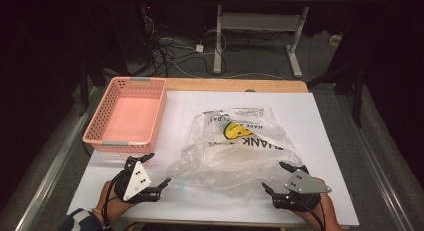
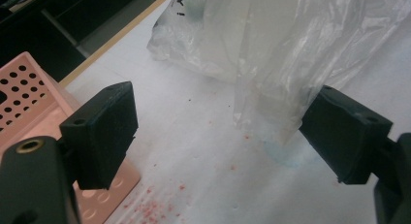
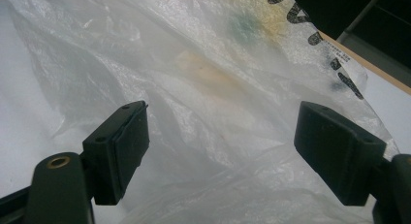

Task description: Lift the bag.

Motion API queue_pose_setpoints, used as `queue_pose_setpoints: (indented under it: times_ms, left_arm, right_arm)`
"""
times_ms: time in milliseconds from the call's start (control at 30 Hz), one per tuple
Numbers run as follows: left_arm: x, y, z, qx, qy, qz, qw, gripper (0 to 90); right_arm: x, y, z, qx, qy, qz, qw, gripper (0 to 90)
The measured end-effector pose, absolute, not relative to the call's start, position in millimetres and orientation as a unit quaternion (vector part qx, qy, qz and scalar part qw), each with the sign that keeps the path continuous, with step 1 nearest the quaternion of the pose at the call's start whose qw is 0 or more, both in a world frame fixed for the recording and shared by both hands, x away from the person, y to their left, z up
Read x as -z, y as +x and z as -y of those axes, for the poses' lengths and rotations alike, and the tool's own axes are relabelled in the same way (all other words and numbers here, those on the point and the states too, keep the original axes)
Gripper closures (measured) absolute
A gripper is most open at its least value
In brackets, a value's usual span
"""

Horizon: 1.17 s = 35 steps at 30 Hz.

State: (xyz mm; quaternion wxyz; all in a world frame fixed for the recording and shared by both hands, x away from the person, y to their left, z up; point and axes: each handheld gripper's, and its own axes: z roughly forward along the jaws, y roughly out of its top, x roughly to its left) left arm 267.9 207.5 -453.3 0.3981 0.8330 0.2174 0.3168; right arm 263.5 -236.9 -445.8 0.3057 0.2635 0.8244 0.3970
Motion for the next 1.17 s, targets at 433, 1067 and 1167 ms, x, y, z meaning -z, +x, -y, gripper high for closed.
queue_pose_setpoints:
  times_ms: [433,1067,1167]
  left_arm:
    - [454.0,269.7,-204.5,-0.313,0.836,-0.216,0.396,15.2]
    - [454.2,272.6,-201.5,-0.307,0.839,-0.214,0.394,15.2]
    - [451.6,271.9,-201.3,-0.306,0.836,-0.215,0.401,15.1]
  right_arm:
    - [446.4,263.1,236.8,-0.399,0.262,-0.825,0.302,20.7]
    - [444.9,263.0,237.5,-0.408,0.259,-0.822,0.302,20.6]
    - [442.6,262.0,238.2,-0.417,0.258,-0.818,0.303,20.7]
